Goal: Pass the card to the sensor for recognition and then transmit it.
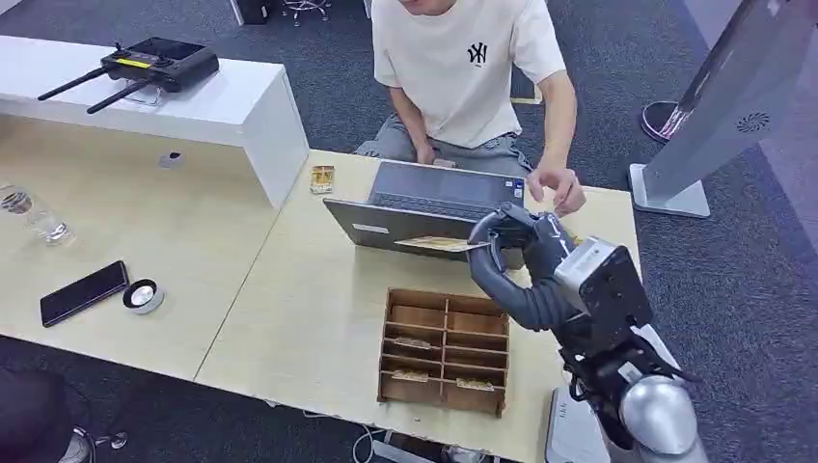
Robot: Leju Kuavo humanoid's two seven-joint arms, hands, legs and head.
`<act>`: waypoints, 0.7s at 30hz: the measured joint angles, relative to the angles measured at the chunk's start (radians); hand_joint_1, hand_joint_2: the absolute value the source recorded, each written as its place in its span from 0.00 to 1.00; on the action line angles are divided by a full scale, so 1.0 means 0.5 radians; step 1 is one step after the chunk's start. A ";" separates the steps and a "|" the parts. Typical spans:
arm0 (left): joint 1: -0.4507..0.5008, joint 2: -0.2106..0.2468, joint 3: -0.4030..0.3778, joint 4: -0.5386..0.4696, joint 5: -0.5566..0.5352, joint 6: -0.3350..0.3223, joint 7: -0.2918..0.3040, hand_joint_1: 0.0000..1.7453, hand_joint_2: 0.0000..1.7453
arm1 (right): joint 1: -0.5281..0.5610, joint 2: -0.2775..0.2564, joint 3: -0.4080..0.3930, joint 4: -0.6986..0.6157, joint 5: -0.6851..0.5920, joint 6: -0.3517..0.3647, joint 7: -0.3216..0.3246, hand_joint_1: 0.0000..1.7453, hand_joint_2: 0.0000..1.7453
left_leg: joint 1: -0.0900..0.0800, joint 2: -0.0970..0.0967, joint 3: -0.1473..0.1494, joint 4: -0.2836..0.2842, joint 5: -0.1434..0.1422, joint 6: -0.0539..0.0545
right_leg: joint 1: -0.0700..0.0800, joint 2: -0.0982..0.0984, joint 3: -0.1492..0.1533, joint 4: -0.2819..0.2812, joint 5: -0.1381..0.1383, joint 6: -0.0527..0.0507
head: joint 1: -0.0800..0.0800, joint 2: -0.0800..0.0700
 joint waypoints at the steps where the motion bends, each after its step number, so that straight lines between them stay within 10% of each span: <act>1: -0.002 0.000 -0.008 0.010 -0.007 0.000 -0.005 0.00 0.00 | -0.032 0.011 0.006 0.034 0.009 -0.007 0.012 1.00 1.00 | 0.000 0.000 0.000 0.000 0.000 0.000 | 0.000 0.000 0.000 0.000 0.000 0.000 | 0.000 0.000; 21: -0.046 -0.028 -0.069 0.073 -0.118 -0.082 -0.034 0.00 0.00 | -0.424 0.201 0.031 0.745 0.420 -0.291 0.248 1.00 1.00 | 0.000 -0.001 0.000 0.000 0.001 -0.001 | 0.000 0.000 0.000 0.000 0.000 0.000 | 0.001 0.000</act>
